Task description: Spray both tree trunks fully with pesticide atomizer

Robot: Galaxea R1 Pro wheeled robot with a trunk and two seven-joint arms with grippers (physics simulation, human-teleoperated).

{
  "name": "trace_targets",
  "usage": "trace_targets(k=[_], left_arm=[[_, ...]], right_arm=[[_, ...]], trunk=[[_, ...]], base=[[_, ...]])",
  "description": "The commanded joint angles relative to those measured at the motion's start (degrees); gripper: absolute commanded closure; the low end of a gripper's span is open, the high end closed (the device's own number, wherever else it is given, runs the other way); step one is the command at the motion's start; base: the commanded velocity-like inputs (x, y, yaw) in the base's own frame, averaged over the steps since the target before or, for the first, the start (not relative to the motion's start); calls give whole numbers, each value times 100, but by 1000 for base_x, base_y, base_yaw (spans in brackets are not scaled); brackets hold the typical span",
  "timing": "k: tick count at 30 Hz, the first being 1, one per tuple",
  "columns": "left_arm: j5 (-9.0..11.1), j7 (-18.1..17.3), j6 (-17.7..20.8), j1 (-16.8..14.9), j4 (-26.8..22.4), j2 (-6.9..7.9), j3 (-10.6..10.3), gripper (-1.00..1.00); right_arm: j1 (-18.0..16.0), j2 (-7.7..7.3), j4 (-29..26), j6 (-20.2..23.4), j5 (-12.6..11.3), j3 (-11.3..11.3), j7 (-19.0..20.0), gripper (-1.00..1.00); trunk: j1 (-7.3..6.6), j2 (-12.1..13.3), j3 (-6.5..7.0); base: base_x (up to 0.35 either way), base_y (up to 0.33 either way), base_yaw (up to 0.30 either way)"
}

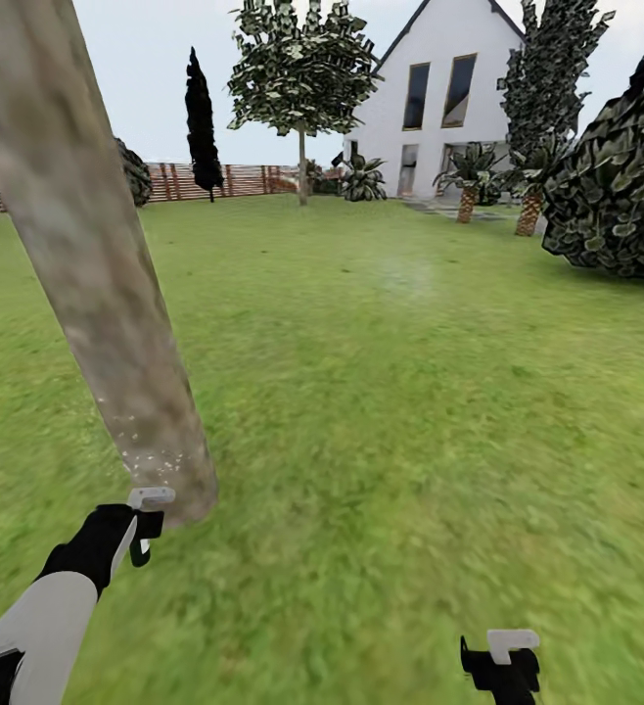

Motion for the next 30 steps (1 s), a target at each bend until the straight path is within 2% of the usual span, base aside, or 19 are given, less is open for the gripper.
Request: trace_targets(k=[1,15,30], left_arm=[[-59,-45,23,-5,-10,-6,34,100],[-61,-45,23,-5,-10,-6,34,100],[-61,-45,23,-5,-10,-6,34,100]], right_arm=[[-3,1,6,-17,60,-43,-15,-100],[-3,1,7,-16,60,-43,-15,-100],[-3,1,7,-16,60,-43,-15,-100]], trunk=[[1,-2,-5],[1,-2,-5],[1,-2,-5]], base=[[221,-208,70],[196,-218,17],[158,-237,267]])
